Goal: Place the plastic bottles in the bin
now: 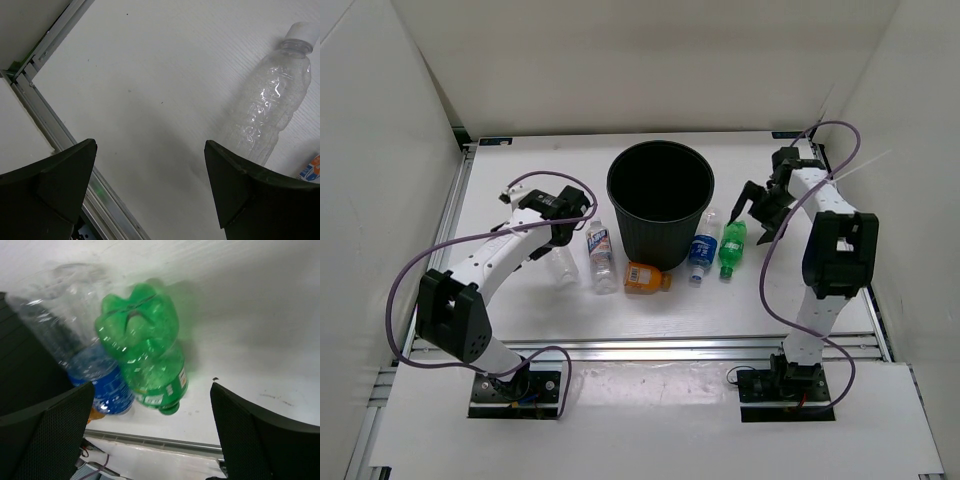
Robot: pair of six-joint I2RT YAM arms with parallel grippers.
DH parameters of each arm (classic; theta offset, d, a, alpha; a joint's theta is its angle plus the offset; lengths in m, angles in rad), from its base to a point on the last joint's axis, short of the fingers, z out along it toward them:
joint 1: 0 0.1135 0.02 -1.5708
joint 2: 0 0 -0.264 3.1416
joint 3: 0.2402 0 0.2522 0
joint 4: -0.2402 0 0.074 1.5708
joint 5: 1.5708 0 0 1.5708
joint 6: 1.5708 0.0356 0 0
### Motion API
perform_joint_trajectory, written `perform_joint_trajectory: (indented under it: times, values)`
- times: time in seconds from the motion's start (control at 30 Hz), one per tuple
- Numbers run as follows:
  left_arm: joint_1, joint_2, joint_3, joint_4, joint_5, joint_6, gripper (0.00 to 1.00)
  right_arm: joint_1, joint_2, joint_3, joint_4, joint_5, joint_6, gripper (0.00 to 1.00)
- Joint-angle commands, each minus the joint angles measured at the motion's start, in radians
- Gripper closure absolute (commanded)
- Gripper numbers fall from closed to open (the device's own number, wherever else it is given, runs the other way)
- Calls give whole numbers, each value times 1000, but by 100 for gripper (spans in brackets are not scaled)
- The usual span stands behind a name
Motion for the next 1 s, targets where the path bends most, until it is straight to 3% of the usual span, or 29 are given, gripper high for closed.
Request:
perform_joint_trajectory:
  times: [0.0, 0.13, 0.3, 0.4, 0.43, 0.63, 0.8, 0.97]
  values:
    - [-4, -18, 13, -71, 16, -18, 0, 2, 50, -6, 30, 40, -23, 0]
    - [-4, 7, 24, -71, 16, -18, 0, 2, 99, -16, 51, 51, -12, 0]
    - [14, 16, 51, -71, 16, -18, 0, 2, 141, -26, 60, 60, -3, 10]
    - [23, 38, 61, -71, 25, -7, 0, 2, 150, -17, 32, 93, -3, 30]
    - [34, 38, 71, -71, 25, -7, 0, 2, 150, -17, 19, 114, 8, 45]
    - [43, 47, 81, -71, 36, -7, 0, 2, 11, 19, -84, 258, 63, 77]
    - [52, 56, 100, -71, 45, -7, 0, 2, -152, 182, -200, 359, 111, 88]
    - [52, 56, 90, -71, 64, 37, 0, 14, -261, 454, -220, 247, 125, 92]
